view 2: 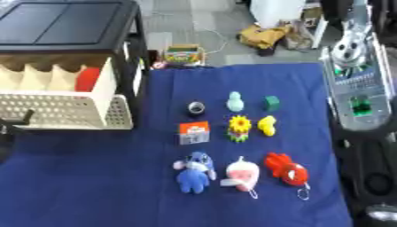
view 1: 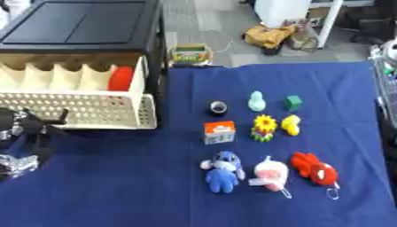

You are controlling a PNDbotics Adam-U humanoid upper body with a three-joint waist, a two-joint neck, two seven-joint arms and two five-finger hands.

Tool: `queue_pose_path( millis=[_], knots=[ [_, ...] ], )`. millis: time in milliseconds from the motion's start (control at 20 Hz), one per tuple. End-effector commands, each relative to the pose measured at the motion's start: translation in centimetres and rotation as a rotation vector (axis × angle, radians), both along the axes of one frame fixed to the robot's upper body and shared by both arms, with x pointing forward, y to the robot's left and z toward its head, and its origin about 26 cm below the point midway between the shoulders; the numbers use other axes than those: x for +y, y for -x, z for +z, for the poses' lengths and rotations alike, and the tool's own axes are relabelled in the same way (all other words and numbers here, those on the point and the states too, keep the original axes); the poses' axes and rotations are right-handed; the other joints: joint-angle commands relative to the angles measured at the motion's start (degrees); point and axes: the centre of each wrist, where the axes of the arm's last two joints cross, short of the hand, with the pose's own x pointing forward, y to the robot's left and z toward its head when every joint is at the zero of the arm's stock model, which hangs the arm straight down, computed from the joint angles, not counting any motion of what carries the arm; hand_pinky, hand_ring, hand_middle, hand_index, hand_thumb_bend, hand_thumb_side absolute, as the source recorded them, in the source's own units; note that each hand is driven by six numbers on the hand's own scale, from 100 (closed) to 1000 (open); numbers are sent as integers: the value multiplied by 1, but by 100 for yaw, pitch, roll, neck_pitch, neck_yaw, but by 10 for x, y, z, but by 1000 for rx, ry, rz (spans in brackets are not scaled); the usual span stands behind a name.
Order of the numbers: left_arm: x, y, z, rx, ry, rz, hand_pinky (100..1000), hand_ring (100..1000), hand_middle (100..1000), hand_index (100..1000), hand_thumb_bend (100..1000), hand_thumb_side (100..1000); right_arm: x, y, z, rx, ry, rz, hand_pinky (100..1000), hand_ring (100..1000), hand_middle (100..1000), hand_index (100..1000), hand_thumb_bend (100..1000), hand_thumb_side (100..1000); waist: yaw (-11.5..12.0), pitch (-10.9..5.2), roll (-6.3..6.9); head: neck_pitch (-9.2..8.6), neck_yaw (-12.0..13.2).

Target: Pick up objects from table and place into drawer.

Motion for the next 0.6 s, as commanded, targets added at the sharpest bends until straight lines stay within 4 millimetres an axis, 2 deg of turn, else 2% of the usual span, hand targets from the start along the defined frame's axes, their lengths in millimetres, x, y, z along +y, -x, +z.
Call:
queue_pose_path(
  millis=[50, 600],
  knots=[
    [2, -1, 15, -32, 5, -8, 318, 583, 585, 893, 100, 1000, -2, 5, 13, -43, 4, -7, 675, 757, 683, 884, 100, 1000, -6, -80, 3, -73, 28],
    [6, -16, 22, -30, 76, 10, 311, 570, 570, 889, 100, 1000, -2, 5, 14, -44, 7, -8, 675, 756, 681, 883, 100, 1000, -40, -54, 10, -102, 58]
  ],
)
